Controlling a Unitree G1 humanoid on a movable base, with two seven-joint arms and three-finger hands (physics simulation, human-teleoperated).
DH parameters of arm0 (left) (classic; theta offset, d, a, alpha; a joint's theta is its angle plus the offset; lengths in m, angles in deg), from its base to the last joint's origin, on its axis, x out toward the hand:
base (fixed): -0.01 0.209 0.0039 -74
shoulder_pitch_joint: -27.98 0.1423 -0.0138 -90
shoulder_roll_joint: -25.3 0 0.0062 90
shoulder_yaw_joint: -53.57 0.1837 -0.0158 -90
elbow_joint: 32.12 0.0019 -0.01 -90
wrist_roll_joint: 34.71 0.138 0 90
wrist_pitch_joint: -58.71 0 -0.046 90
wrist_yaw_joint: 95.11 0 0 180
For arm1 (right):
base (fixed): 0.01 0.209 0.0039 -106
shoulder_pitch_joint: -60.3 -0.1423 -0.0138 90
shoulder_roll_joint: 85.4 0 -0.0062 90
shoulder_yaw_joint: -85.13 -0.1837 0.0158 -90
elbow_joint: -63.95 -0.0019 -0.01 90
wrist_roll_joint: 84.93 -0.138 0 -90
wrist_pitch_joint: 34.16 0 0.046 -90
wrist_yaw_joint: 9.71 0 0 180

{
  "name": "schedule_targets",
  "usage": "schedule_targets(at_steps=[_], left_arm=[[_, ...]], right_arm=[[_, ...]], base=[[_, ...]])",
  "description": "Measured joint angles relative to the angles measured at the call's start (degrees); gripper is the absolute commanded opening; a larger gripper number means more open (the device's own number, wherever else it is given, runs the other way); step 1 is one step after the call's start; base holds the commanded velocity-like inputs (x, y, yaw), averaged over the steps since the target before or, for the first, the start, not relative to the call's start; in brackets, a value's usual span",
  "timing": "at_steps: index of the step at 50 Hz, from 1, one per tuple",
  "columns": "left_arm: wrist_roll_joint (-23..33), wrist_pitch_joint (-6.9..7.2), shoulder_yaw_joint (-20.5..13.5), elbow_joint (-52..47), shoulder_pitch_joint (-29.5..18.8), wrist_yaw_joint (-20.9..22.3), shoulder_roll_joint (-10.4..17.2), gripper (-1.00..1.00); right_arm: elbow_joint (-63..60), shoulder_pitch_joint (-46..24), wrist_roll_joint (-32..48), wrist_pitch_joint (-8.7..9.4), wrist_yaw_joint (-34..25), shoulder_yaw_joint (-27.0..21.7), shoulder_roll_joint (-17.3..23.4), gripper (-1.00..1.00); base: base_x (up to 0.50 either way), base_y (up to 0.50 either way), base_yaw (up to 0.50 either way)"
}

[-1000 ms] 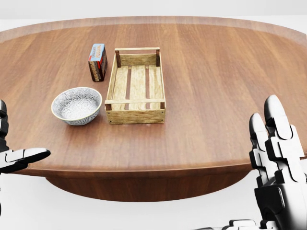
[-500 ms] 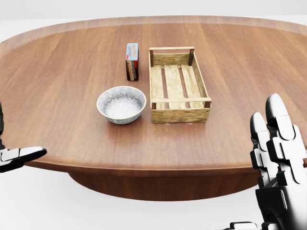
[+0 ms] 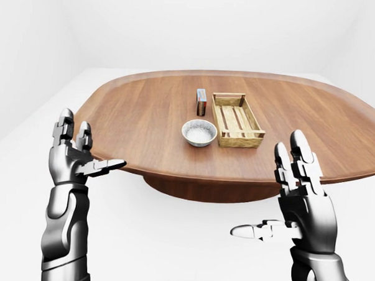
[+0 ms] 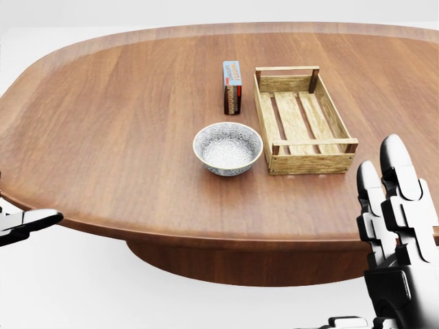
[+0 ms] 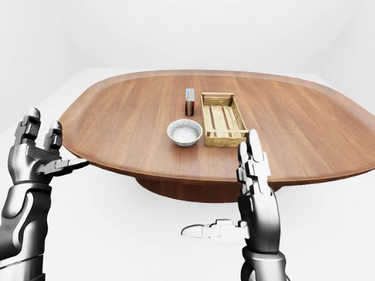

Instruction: Pick up the bowl on the left and put it in the tray.

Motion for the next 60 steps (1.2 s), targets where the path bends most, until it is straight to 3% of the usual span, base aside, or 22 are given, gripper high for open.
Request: schedule_targets(at_steps=[8,60], left_arm=[[0.04,0.0,0.06,-0.25,0.12,0.06,-0.12,1.0],[0.22,0.0,0.15,-1.04,0.41,0.18,-0.37,1.0]], right_arm=[[-0.24,-0.32,-1.62,0.0,0.33,-0.82,-0.37,1.0],[-0.76,-0.05,-2.92,0.0,-0.21,-2.35,-1.01,1.0]], base=[[0.0,0.0,0.0],[0.5,0.02,0.0]])
